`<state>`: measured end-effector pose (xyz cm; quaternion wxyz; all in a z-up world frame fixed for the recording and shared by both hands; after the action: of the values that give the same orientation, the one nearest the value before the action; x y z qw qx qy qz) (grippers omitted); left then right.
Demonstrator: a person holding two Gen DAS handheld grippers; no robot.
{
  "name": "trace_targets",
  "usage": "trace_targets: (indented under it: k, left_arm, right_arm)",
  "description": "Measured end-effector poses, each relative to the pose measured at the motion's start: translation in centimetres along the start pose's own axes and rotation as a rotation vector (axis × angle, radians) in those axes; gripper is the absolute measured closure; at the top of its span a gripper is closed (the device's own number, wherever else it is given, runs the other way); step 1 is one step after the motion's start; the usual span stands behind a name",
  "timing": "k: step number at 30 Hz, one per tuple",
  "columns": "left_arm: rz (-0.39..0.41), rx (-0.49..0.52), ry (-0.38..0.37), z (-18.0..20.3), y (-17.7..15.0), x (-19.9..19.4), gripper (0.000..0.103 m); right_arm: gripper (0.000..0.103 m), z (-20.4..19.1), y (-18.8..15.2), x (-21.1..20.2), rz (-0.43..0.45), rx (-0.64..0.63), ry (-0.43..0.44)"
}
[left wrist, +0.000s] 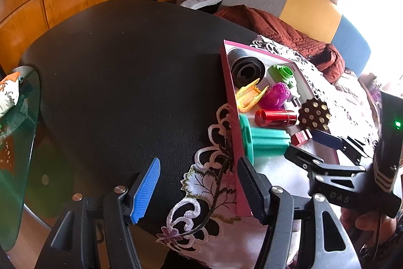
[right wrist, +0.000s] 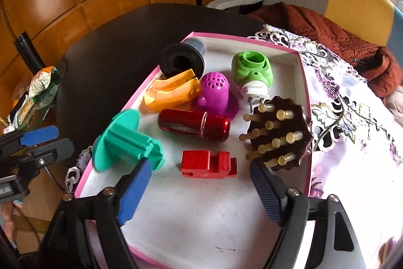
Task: Organize rigid objects
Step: 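Carry the red block into the tray and release it with the right gripper, then move both tools back toward the purple egg and orange cubes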
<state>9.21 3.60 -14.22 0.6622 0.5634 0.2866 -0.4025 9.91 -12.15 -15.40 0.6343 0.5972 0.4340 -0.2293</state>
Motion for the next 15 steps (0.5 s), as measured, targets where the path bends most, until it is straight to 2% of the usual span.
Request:
trace_targets:
  k: [4, 11, 15]
  left_arm:
    - [0.007, 0.006, 0.015, 0.0, 0.0, -0.2, 0.038]
    - [0.014, 0.026, 0.028, 0.4, 0.1, -0.5, 0.038]
    - [0.034, 0.045, 0.037, 0.9, 0.1, -1.0, 0.038]
  right_arm:
    - [0.007, 0.1, 0.2, -1.1, 0.039, 0.02, -0.004]
    - [0.001, 0.1, 0.4, -3.0, 0.11, 0.031, -0.061]
    - [0.0, 0.5, 0.4, -4.4, 0.15, 0.051, -0.082]
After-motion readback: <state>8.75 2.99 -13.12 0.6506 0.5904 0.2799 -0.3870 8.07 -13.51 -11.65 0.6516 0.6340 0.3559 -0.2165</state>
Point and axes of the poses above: each gripper's, at about its wrist camera, not at the fingertips, and x roughly the way its jaws point, z to its right, y to its top, the point moved 9 cm from there along x, roughly the way its jaws point
